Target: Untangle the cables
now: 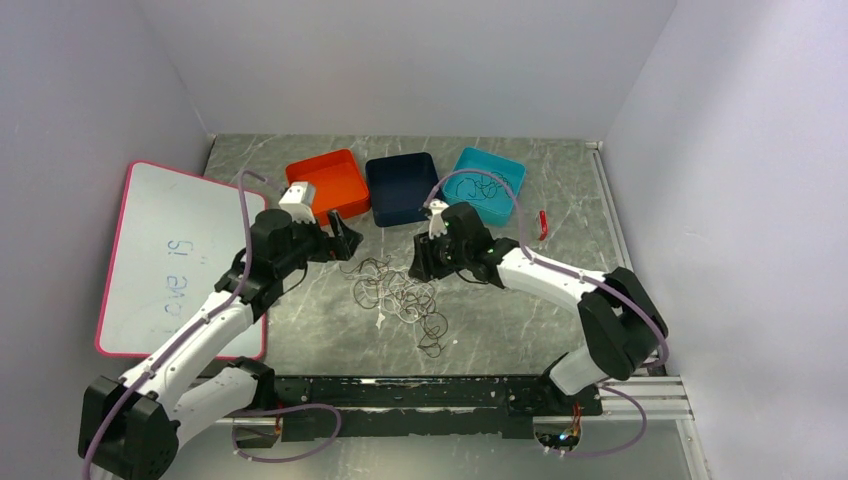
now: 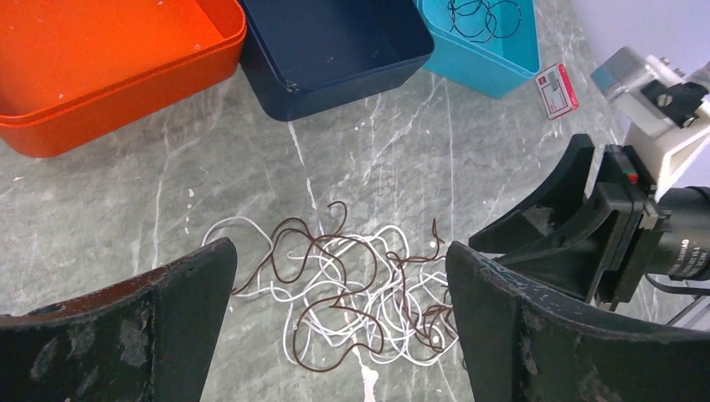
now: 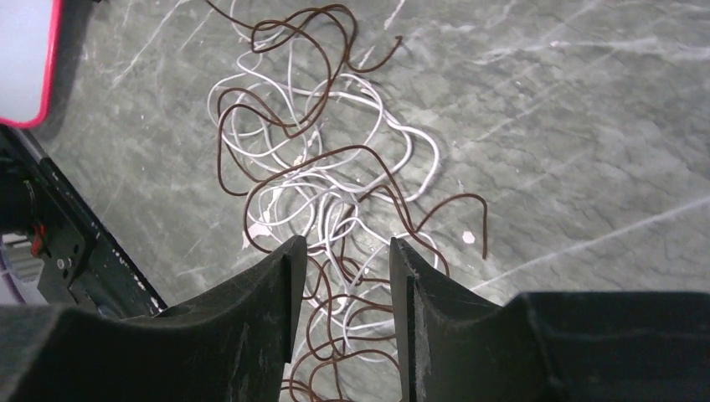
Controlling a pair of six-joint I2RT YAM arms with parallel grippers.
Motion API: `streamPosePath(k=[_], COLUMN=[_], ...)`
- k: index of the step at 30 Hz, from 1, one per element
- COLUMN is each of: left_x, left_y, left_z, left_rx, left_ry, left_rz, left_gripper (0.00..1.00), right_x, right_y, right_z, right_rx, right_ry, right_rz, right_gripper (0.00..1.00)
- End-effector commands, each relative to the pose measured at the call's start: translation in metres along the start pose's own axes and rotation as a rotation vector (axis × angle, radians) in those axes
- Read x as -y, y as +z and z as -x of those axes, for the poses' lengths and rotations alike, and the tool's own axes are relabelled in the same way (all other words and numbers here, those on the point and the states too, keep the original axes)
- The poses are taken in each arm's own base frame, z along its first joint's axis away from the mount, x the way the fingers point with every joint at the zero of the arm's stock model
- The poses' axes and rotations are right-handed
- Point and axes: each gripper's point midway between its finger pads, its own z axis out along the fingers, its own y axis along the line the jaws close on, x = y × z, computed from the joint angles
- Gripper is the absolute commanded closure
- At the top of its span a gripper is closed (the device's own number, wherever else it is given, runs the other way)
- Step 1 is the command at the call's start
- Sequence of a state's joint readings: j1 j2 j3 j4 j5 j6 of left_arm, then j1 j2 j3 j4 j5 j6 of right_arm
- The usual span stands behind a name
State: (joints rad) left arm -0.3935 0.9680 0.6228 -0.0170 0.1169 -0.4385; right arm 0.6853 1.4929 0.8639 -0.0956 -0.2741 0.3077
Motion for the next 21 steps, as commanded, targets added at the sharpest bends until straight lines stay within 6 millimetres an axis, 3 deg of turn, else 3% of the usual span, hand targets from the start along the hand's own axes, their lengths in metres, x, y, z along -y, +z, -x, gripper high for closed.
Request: streamPosePath(k=[1,10,21], left_x=[0.005,0.013,0.010], left_y=[0.001,0.005,0.002], left_z=[0.003,-0.004,-0.006], left_rx=[0.007,-0.031,0.001], left_ry=[-0.031,-0.009,-0.038], left_rz=[-0.031,-0.083,-0.078], left_gripper=[0.00,0.00,0.01], right_x=[-0.013,-0.001,-0.007], right_y=[0.006,0.019,0.030], right_z=[-0.001,-0.008,-0.021], right_rx=[-0.039,-0.074,-0.114], right_ry=[-0.096,-0.097,-0.083], right_rz=[0.079,0.002,0.043], right_gripper=[0.55,0.57,0.63])
